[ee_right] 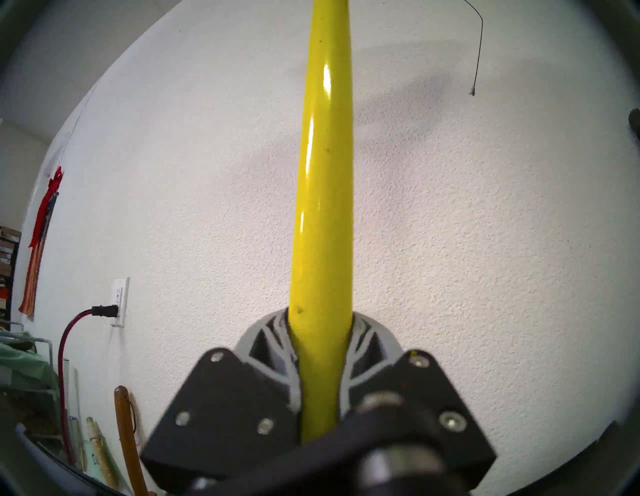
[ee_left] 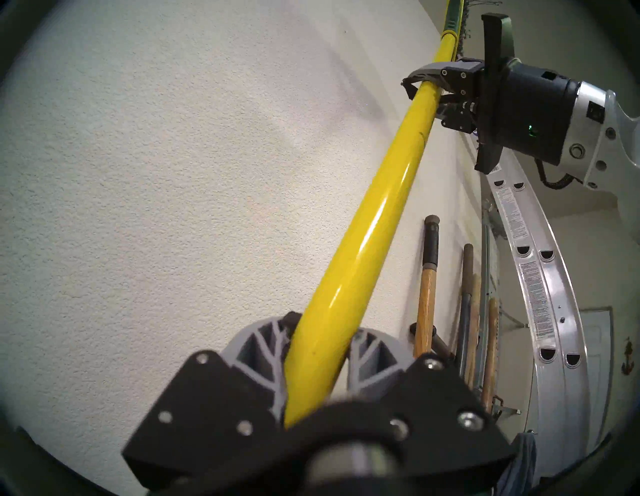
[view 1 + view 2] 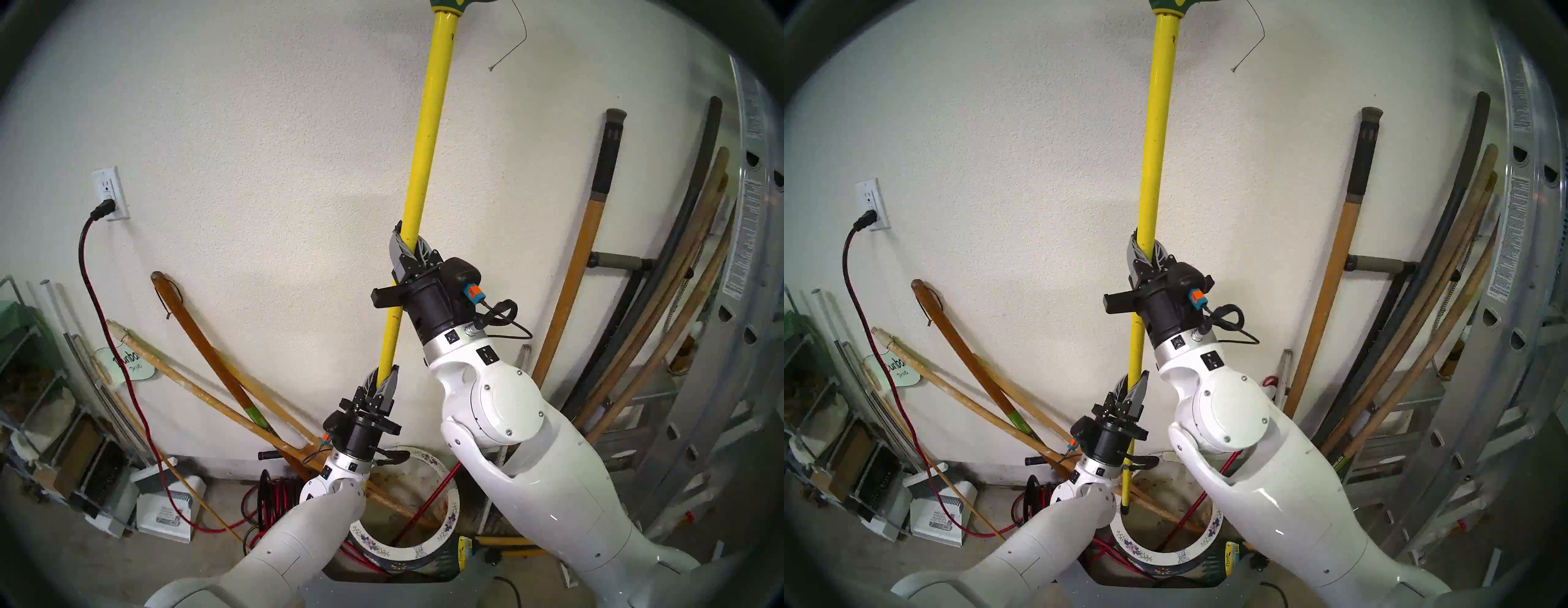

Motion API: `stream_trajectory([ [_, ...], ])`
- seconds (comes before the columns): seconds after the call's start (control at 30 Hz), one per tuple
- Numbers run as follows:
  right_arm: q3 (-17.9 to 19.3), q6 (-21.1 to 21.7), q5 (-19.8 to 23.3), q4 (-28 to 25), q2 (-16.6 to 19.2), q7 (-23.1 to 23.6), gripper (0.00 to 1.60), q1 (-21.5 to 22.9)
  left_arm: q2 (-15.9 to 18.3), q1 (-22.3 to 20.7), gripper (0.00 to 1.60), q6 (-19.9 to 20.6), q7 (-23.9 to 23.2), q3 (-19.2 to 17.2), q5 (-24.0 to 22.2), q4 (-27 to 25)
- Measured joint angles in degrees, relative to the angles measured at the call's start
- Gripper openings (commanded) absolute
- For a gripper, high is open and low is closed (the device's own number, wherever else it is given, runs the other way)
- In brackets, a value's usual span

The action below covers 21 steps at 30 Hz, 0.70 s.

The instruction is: Take wooden sticks or brooms out of the pot

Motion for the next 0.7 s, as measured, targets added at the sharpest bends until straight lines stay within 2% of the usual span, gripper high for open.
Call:
stream_trajectory([
  [0.7, -3.2, 0.0, -1.2, 0.4, 0.0, 0.2, 0.0, 0.3, -0.1, 2.2, 0.0, -0.1, 0.1, -2.0, -0.5, -1.1],
])
